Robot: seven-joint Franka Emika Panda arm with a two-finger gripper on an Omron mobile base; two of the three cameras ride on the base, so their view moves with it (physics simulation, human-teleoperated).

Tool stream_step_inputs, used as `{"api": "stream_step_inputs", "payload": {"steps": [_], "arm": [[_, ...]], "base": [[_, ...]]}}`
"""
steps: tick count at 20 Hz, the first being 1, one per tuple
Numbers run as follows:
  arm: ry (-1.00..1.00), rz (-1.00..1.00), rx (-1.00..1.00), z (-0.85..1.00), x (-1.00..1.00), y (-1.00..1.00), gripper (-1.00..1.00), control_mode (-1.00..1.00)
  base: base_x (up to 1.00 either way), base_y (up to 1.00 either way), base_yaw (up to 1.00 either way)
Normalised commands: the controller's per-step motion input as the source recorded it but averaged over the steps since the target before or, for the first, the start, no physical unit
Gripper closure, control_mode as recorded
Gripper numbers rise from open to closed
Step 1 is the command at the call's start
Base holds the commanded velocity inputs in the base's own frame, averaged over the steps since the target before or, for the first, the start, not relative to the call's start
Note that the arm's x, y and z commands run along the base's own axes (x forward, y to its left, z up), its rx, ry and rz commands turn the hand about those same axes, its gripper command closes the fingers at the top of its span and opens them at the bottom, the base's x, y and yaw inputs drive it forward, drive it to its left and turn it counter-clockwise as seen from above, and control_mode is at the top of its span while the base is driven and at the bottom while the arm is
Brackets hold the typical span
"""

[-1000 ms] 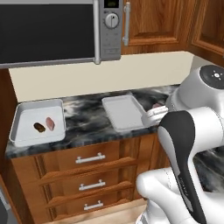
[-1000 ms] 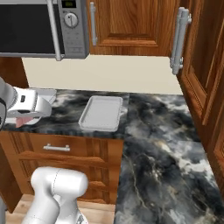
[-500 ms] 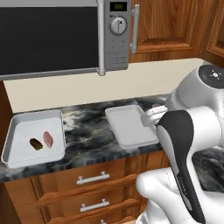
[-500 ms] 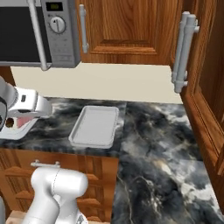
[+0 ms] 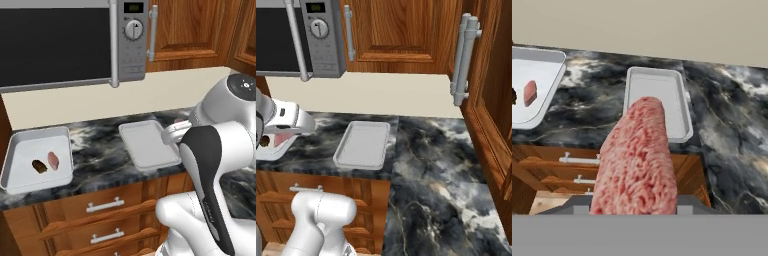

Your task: Place one sweet potato and one steak in each tupperware on the nearby counter, to pack two identical lunches.

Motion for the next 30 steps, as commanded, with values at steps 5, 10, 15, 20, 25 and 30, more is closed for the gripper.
{"api": "stream_step_inputs", "payload": {"steps": [5,10,15,20,25,30], "arm": [[0.0,0.0,0.0,-0.09,0.12,-0.18,1.0,-1.0],[0.04,0.0,0.0,-0.35,0.32,-0.56,1.0,-1.0],[0.13,0.0,0.0,-0.64,0.59,-0.42,1.0,-1.0],[0.06,0.0,0.0,-0.74,0.88,-0.02,1.0,-1.0],[0.0,0.0,0.0,-0.54,0.91,0.12,1.0,-1.0],[0.0,0.0,0.0,-0.39,0.85,0.12,1.0,-1.0]], "base": [[0.26,-0.21,0.0],[0.0,0.0,0.0],[0.0,0.0,0.0],[0.0,0.0,0.0],[0.0,0.0,0.0],[0.0,0.0,0.0]]}}
